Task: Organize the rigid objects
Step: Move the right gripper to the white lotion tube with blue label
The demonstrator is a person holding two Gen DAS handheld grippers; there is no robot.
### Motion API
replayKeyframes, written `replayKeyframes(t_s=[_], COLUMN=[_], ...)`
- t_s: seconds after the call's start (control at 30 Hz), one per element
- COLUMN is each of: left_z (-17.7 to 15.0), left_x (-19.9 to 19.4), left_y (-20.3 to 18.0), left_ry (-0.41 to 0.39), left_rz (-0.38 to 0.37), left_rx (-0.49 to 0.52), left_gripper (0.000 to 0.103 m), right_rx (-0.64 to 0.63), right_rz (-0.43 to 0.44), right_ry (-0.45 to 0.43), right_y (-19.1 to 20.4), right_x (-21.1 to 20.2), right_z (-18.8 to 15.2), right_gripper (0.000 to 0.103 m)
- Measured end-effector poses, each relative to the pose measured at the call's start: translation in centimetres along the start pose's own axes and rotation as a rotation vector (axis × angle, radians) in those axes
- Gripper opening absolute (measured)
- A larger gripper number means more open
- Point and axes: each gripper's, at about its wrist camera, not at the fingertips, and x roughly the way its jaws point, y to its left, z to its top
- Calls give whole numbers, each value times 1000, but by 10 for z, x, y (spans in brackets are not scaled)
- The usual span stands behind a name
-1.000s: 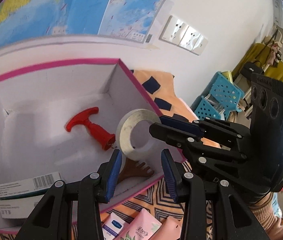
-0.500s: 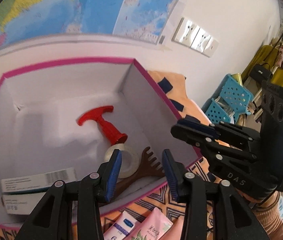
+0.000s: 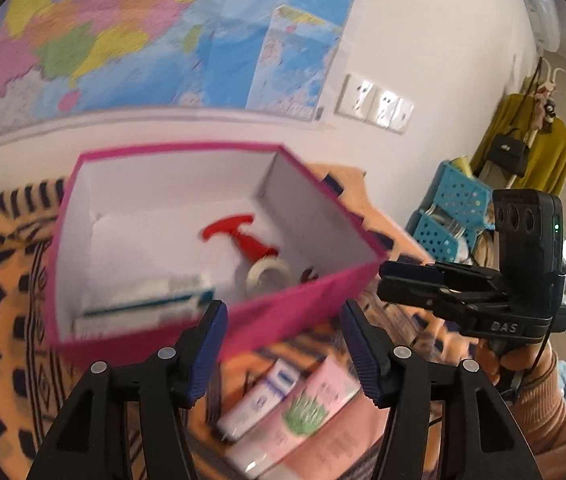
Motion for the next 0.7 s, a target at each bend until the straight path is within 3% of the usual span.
replayKeyframes(t_s=[0.07,0.3,0.7], left_z=[-11,-46,-81], left_x=[0,2,34], left_y=[8,39,41], left_ry=[19,91,215], left_rz=[21,41,10], left_rx=[-17,-121,-210], left_gripper=[60,60,51], right_rx=[2,18,68], right_rz=[36,56,72], right_ry=[53,189,253], right_y=[5,16,14], right_x=[13,58,89], right_z=[-11,-39,-49], right_gripper=[46,46,46])
